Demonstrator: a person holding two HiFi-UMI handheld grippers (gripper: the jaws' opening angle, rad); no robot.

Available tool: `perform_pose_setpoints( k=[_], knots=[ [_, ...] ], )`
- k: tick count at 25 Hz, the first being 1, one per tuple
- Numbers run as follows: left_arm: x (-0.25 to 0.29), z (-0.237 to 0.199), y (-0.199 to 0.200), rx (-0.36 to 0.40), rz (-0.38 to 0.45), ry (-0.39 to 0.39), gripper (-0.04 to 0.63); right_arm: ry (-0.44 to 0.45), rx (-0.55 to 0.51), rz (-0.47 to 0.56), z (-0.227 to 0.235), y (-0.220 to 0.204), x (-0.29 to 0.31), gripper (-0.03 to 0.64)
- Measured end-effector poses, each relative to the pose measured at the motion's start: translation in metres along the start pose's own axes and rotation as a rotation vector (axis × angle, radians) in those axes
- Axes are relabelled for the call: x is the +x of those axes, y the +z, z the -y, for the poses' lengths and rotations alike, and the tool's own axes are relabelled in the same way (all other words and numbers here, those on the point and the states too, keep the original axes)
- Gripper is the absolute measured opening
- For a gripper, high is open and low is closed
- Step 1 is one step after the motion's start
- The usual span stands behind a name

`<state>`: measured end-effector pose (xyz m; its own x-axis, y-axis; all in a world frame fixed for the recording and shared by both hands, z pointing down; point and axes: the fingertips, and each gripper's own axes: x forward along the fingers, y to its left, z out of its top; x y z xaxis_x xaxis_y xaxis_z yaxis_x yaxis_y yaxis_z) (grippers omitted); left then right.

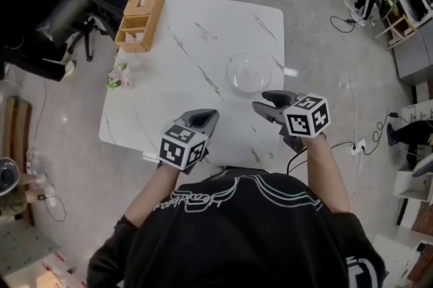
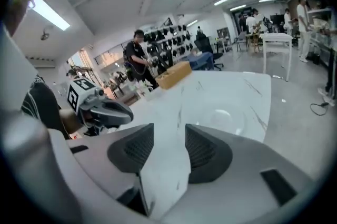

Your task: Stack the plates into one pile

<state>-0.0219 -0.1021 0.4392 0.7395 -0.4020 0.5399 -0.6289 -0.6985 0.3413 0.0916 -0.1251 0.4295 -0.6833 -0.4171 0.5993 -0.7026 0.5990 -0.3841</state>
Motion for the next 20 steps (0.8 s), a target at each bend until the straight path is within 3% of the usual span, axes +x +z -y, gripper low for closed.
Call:
perform_pose_setpoints(
  k=[5,8,12,16,20],
  knots=[
    [-0.035,0.039,0.018,0.035,0.094,-0.107,0.025,0.012,-0.069,0.249,-0.066,0.019,-0.041,0.067],
    [-0.058,0.061,0.027,0.052,0.153,-0.167,0.025,0.044,-0.118,0.385,-0.102,0.023,-0.062,0.043],
    [-0.088,0.080,0.035,0.080,0.234,-0.222,0.025,0.027,-0.166,0.477,-0.135,0.020,-0.079,0.032],
    [-0.108,0.085,0.043,0.143,0.312,-0.220,0.025,-0.015,-0.193,0.557,-0.150,0.019,-0.095,0.026],
    [-0.109,0.088,0.033,0.151,0.329,-0.229,0.025,-0.035,-0.163,0.592,-0.150,0.008,-0.101,0.026]
  ],
)
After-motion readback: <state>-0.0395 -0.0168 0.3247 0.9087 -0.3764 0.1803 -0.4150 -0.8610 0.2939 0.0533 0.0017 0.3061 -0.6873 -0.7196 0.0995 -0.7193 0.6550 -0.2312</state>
